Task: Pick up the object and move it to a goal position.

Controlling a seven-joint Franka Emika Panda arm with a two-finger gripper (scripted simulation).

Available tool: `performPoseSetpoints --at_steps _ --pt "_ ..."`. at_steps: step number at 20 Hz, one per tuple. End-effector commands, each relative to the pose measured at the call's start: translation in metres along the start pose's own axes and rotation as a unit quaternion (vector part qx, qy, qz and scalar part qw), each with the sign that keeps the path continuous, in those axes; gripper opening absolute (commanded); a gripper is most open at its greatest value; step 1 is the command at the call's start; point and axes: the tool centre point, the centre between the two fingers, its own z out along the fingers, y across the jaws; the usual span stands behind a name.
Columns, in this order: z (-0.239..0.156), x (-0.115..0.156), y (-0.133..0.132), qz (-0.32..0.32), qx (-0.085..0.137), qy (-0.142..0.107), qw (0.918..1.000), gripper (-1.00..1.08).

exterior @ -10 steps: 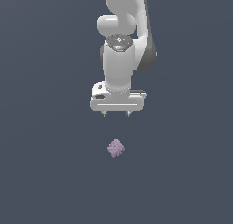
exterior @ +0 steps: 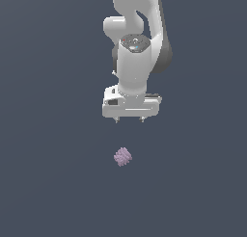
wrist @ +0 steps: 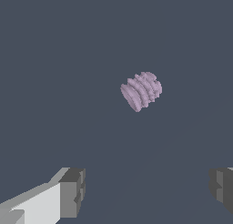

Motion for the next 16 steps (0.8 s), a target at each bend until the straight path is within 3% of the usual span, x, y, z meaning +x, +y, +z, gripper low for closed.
performPoseSetpoints --at_steps 1,16 --pt "-0.001 0.000 -0.006 -0.003 0.002 -0.001 1.0000 1.00" --pt "0.014 0.016 0.000 -0.049 0.000 -0.005 0.9988 1.00"
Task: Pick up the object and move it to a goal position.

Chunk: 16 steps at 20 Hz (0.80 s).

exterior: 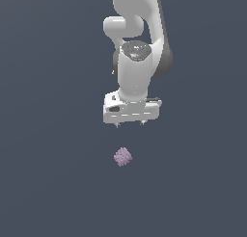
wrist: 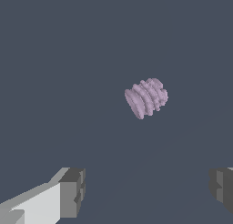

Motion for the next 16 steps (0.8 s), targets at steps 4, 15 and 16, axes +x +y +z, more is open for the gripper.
performPoseSetpoints --at_steps 4,15,16 --pt "0.016 0.015 0.006 -0.046 0.000 -0.005 0.9990 1.00" --pt "0.067 0.051 0.025 -0.174 0.006 -0.015 0.9846 1.00" --pt "0.072 0.053 0.026 -0.184 0.006 -0.016 0.9829 1.00"
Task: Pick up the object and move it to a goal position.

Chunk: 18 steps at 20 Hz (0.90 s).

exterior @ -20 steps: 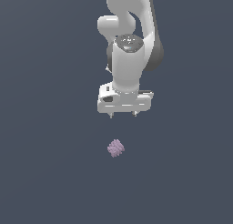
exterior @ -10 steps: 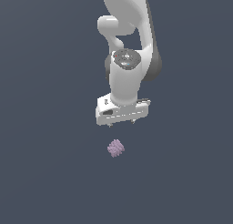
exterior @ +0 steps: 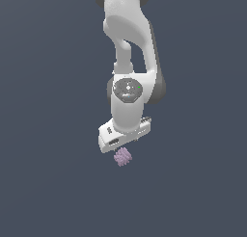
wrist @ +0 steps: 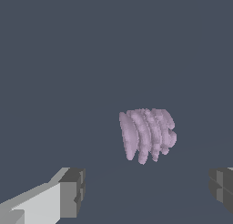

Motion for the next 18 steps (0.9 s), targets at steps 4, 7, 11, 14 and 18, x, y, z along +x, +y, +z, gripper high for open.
performPoseSetpoints --at_steps 4,7,11,14,18 --pt "0.021 0.009 0.012 -0.049 0.004 -0.003 0.9988 1.00" --pt "0.029 0.012 0.016 -0.067 0.006 -0.003 0.9977 1.00" --pt "0.036 0.014 0.020 -0.082 0.007 -0.004 0.9966 1.00" --pt "0.038 0.014 0.021 -0.086 0.008 -0.004 0.9962 1.00" --pt "0.040 0.014 0.021 -0.084 0.008 -0.004 0.9964 1.00"
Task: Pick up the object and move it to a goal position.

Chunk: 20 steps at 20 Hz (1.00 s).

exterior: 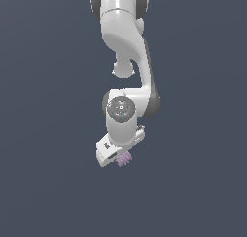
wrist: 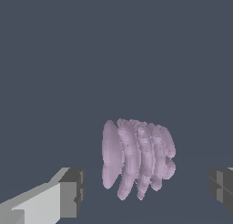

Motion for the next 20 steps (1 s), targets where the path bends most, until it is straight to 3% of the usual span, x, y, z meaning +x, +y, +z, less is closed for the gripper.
performPoseSetpoints --at_steps 1,10,16,17,20 --pt "0.003 0.000 0.000 0.000 0.000 0.000 1.0000 1.00" --pt "0.047 -0.001 -0.001 -0.002 0.000 0.000 1.0000 1.00" --pt "0.050 0.001 0.000 -0.002 0.000 0.000 1.0000 1.00" --pt "0.050 0.001 0.000 -0.002 0.000 0.000 1.0000 -1.00" --pt "0.050 0.001 0.000 -0.002 0.000 0.000 1.0000 -1.00"
